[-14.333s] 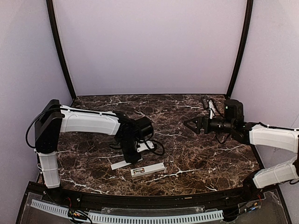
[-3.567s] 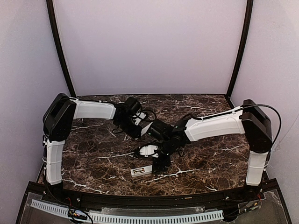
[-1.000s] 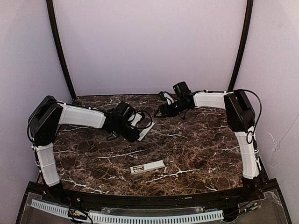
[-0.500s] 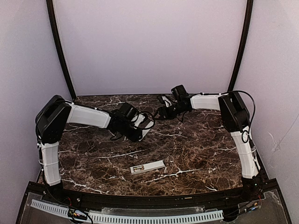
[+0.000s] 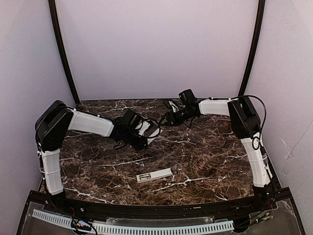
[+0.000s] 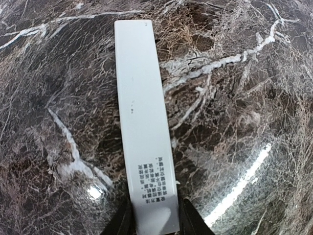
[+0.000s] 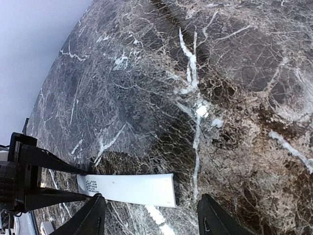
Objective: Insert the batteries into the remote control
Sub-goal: Move the battery cover to the center of the board.
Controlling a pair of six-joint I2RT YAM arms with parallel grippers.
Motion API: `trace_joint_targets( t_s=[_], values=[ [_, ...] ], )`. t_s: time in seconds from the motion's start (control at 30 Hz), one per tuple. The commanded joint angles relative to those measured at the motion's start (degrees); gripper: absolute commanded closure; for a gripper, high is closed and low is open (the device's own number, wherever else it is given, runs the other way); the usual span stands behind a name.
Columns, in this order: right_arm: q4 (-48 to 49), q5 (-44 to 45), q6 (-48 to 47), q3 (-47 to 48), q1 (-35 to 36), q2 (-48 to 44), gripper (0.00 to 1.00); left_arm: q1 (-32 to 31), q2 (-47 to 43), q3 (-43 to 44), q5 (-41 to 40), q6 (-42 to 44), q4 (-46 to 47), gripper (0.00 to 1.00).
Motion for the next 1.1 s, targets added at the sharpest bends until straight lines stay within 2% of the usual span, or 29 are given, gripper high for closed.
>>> trace_joint_targets(
  t_s=[0.0,0.27,0.43,0.6,0.73,0.93,1.07],
  values=[
    [0.60,-1.98,-1.14,2.38,-0.33,2.09,0.36,0.55,1.13,-3.03,1.63,0.32,-7.69,0.68],
    [-2.54,-3.87,-4.01,3.59,-0.28,3.71,0.38,0.90,2.83,-2.20,2.88,0.27,-9.76,0.66],
    [-7.90,-2.51,-8.24,6.62,-0.73,5.16,0.35,1.05,3.41,-1.62,3.73,1.72,-10.74,0.70],
    [-11.56,-5.03,-10.75,8.82,-1.68,7.20,0.35,0.42,3.57,-2.01,1.19,5.09,-11.91,0.74],
    [-11.85,-7.24,-12.96,4.28,-2.34,4.45,0.36,-0.79,3.94,-2.41,2.39,7.58,-12.55,0.77],
    [-11.71,-10.35,-15.04,-5.23,-3.08,-2.35,0.37,-3.41,4.10,-2.83,8.42,12.32,-14.82,0.79],
    [-10.69,-10.33,-14.75,-12.05,-3.23,-6.49,0.37,-4.45,3.38,-3.76,10.57,14.00,-14.68,0.76]
  ],
)
